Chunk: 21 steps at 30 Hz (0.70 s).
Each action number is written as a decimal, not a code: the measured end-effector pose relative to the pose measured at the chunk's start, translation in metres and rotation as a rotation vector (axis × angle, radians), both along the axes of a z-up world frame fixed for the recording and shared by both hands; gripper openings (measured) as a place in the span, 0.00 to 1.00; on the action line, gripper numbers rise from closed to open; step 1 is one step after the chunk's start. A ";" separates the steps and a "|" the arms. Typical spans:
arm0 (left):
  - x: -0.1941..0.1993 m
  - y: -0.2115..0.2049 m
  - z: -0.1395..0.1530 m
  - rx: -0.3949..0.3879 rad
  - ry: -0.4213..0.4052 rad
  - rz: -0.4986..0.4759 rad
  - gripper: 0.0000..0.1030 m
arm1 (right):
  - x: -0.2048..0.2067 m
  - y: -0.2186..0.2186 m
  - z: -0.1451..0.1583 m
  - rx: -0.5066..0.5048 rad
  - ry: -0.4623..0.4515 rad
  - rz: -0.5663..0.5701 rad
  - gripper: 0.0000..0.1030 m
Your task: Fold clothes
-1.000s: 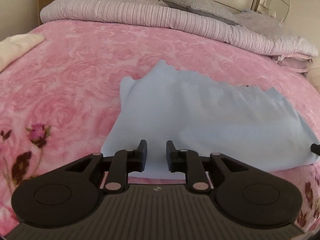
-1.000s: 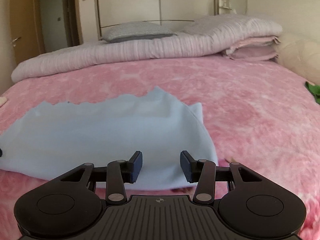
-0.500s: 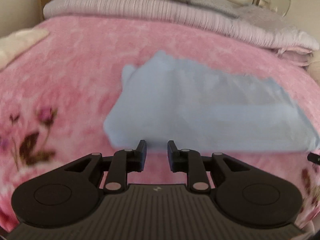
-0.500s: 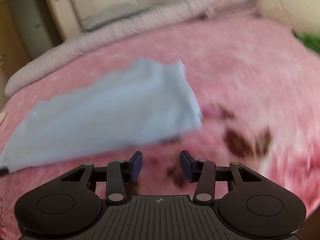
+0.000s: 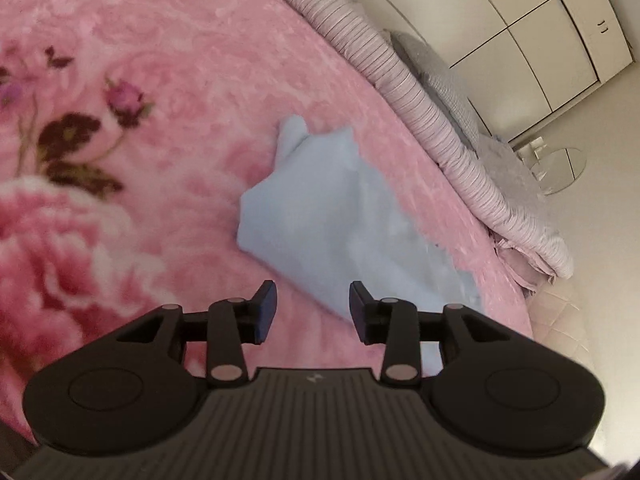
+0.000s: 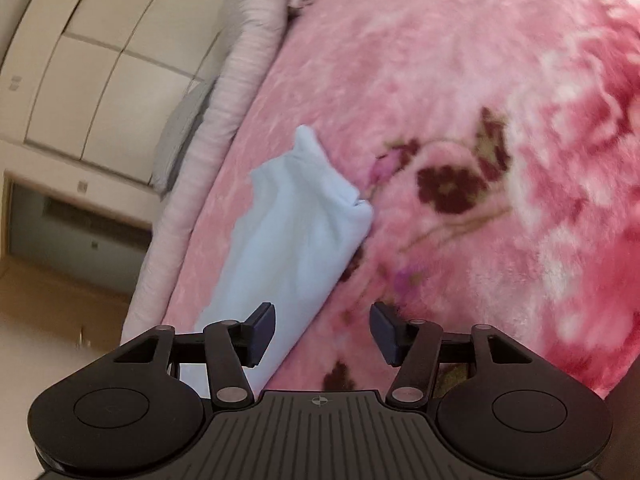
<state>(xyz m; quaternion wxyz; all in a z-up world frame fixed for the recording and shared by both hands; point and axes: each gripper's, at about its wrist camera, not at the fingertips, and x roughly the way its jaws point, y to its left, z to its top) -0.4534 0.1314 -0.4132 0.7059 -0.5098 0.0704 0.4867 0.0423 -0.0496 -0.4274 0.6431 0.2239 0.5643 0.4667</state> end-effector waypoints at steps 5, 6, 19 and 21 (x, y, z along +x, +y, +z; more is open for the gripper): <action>0.001 0.021 -0.013 -0.036 0.034 0.047 0.33 | 0.014 0.006 -0.001 0.009 0.005 -0.051 0.55; 0.000 0.024 -0.016 -0.048 0.021 0.053 0.33 | 0.021 0.009 -0.003 0.008 -0.002 -0.071 0.55; -0.010 0.038 -0.027 -0.096 -0.061 0.050 0.34 | 0.045 0.014 -0.010 -0.008 -0.045 -0.084 0.29; -0.015 0.032 -0.029 -0.118 -0.109 0.075 0.37 | 0.042 0.004 -0.014 0.012 0.029 -0.122 0.43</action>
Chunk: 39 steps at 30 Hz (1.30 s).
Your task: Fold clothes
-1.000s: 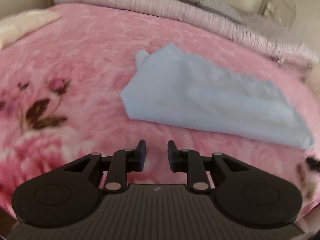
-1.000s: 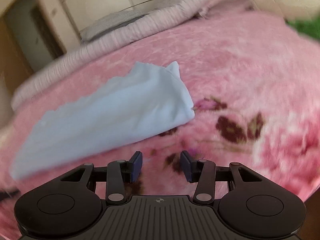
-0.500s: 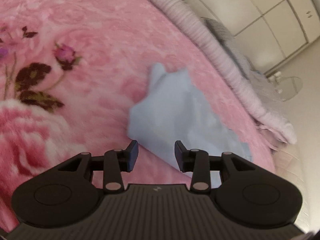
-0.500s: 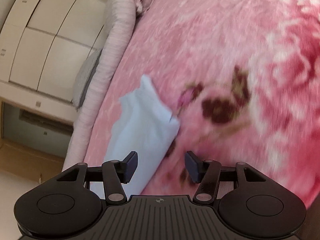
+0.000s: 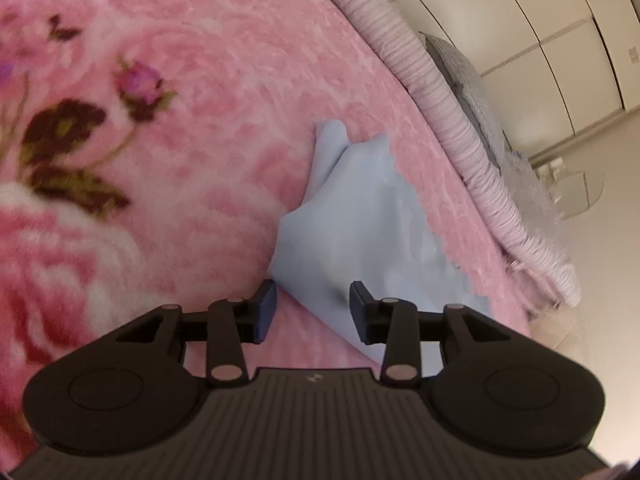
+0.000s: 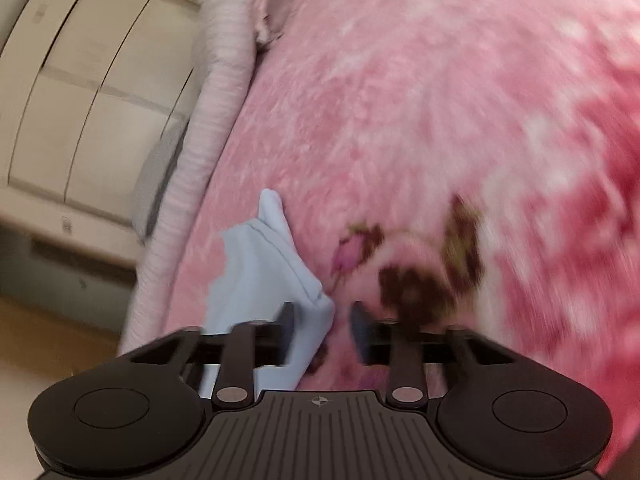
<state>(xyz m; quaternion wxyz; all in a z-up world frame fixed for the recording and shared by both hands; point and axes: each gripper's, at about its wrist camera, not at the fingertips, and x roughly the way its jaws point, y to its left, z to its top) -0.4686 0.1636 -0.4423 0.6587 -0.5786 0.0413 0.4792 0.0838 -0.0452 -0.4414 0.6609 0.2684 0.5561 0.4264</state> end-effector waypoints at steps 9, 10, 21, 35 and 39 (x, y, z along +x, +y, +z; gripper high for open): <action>0.004 0.005 -0.011 -0.023 -0.095 0.083 0.39 | -0.010 0.030 -0.002 0.016 -0.025 0.034 0.52; 0.007 0.007 -0.012 -0.017 -0.089 0.083 0.36 | -0.011 0.033 -0.002 -0.002 -0.042 0.034 0.49; 0.014 -0.015 0.016 0.110 0.045 0.009 0.07 | -0.014 0.008 0.009 0.009 -0.016 0.008 0.12; -0.025 -0.098 0.027 0.069 0.169 -0.070 0.14 | -0.021 -0.074 0.029 -0.122 -0.119 0.116 0.22; -0.028 -0.104 0.059 0.192 0.307 -0.061 0.14 | -0.036 -0.077 0.058 -0.170 -0.402 0.132 0.23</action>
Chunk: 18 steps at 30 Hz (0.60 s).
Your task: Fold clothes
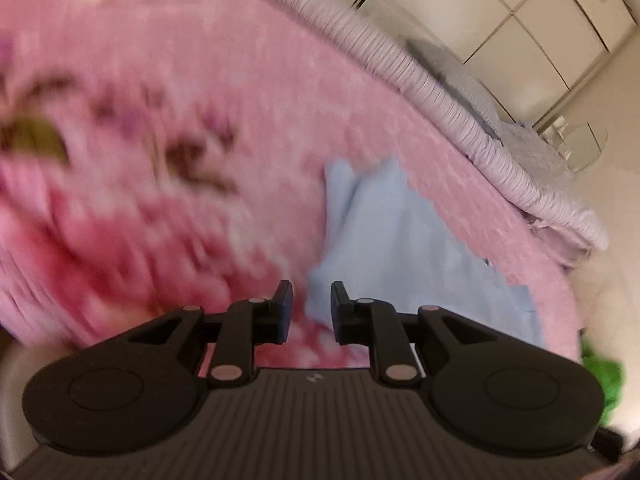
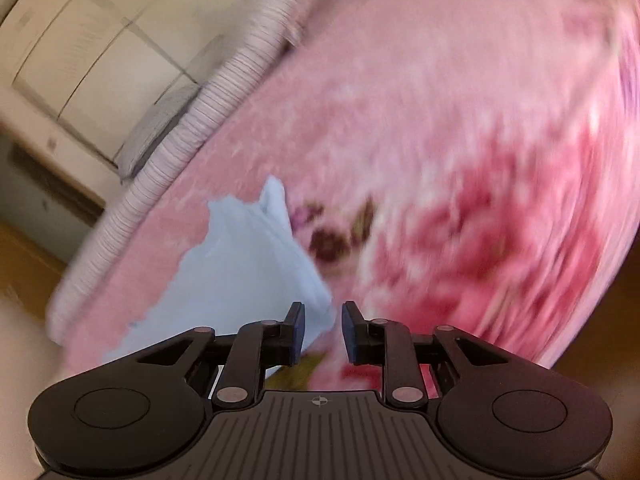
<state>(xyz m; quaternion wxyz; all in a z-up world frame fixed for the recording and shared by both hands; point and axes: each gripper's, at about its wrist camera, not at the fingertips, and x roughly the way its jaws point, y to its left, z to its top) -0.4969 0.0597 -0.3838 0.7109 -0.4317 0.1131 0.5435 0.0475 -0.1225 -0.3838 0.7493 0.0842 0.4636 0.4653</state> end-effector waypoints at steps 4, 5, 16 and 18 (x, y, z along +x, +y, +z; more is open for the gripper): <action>0.022 0.003 0.011 0.058 0.023 -0.085 0.14 | -0.027 0.009 0.012 -0.010 -0.257 0.092 0.23; 0.030 0.006 0.006 0.051 0.036 -0.114 0.14 | -0.034 0.014 0.009 -0.024 -0.311 0.122 0.23; 0.080 0.012 -0.003 0.022 0.168 -0.232 0.15 | -0.013 -0.001 -0.008 -0.016 0.005 -0.005 0.27; 0.089 0.008 0.002 0.039 0.171 -0.271 0.15 | -0.016 -0.003 -0.010 0.005 0.090 0.004 0.32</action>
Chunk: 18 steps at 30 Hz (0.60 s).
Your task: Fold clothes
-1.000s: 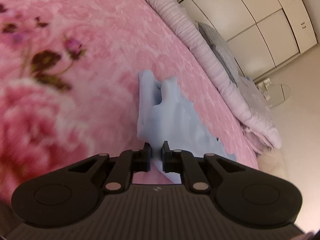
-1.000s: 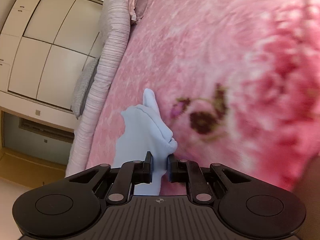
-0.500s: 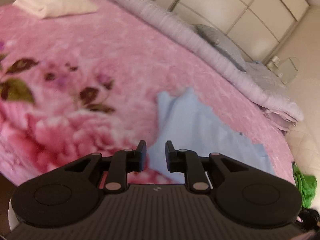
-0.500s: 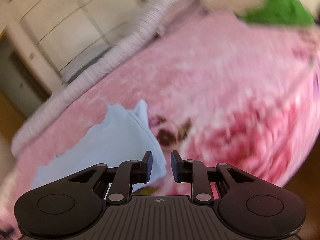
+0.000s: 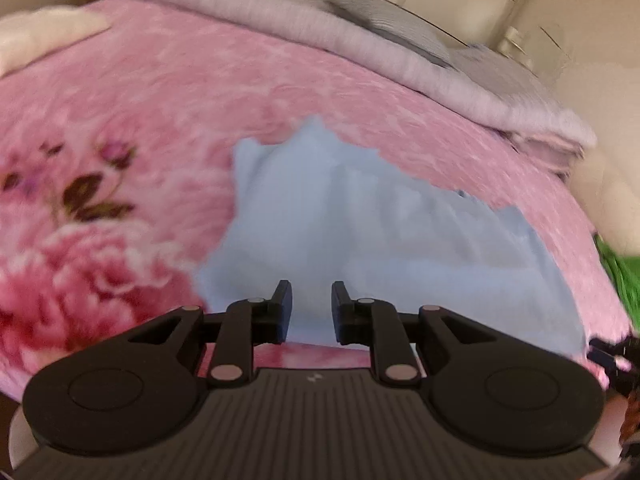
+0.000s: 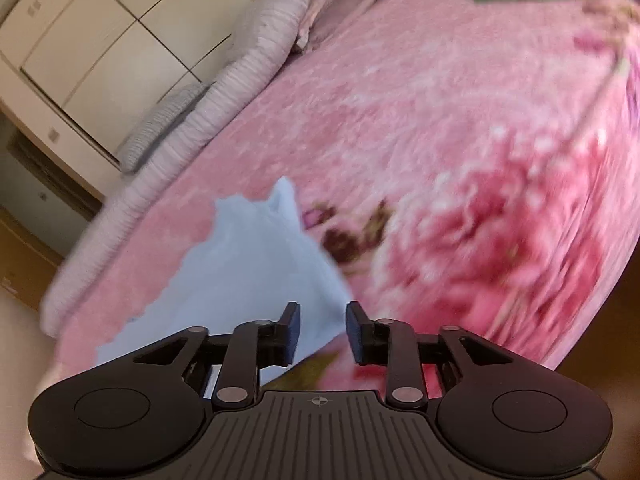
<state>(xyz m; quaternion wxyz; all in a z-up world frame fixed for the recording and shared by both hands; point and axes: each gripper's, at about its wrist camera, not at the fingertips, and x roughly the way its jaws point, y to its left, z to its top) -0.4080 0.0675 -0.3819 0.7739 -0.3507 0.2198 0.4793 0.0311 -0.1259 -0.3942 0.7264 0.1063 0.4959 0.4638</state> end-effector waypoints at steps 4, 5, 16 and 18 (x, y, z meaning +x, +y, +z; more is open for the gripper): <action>0.018 -0.003 -0.004 -0.018 -0.032 -0.067 0.15 | -0.005 0.002 -0.017 -0.001 0.151 -0.001 0.38; 0.023 -0.003 -0.006 -0.023 -0.040 -0.083 0.15 | -0.002 0.004 -0.022 -0.002 0.173 -0.018 0.38; 0.077 0.008 -0.013 -0.036 -0.065 -0.216 0.15 | 0.020 0.009 -0.035 0.069 0.323 -0.143 0.43; 0.084 0.013 -0.014 -0.031 -0.078 -0.227 0.15 | 0.020 0.010 -0.034 0.084 0.324 -0.151 0.44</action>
